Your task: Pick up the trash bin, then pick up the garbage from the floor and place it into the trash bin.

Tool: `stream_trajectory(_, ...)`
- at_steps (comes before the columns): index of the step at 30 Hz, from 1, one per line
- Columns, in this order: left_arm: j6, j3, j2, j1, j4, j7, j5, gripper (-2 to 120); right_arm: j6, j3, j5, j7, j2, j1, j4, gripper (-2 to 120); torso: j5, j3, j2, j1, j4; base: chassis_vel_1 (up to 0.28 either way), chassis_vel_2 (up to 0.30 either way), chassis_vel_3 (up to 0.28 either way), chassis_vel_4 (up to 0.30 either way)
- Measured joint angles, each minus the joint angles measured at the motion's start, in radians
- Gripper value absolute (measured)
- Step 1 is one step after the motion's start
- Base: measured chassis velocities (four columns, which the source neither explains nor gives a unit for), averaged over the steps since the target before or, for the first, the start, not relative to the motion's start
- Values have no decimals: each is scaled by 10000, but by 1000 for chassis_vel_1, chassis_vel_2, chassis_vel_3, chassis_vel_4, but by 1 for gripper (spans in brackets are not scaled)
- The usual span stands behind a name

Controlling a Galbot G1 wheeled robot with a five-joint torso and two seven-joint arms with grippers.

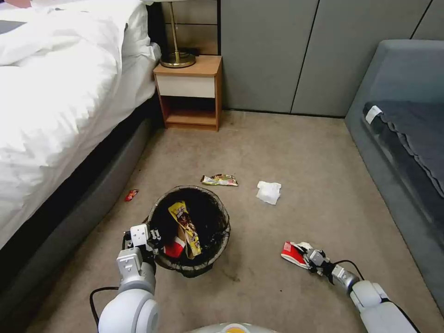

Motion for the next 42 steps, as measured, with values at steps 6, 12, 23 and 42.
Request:
stream_trajectory(6, 0, 4, 6, -26, 53, -2, -9, 0, -161, -25, 1435, 951, -47, -422, 1232, 0, 0, 0, 0, 1, 1, 0, 0, 0, 0)
stream_trajectory(12, 0, 5, 8, -60, 104, -4, -18, 0, -505, 276, 2620, 1589, -141, -926, 3050, 0, 0, 0, -1, 0, 0, 0, 0, 0, 0)
stream_trajectory(23, 72, 36, 356, -110, 224, -13, -219, 0, -1728, 133, 5195, 1870, -525, -2001, 9255, 0, -4, 0, 0, 0, 1, 0, 0, 0, 0)
stream_trajectory(42, 110, 497, 517, 20, 207, -27, -132, 0, -2211, -4476, 3570, 1889, -887, -3286, 12505, 0, -1, -1, 0, 0, 1, 0, 0, 0, 0)
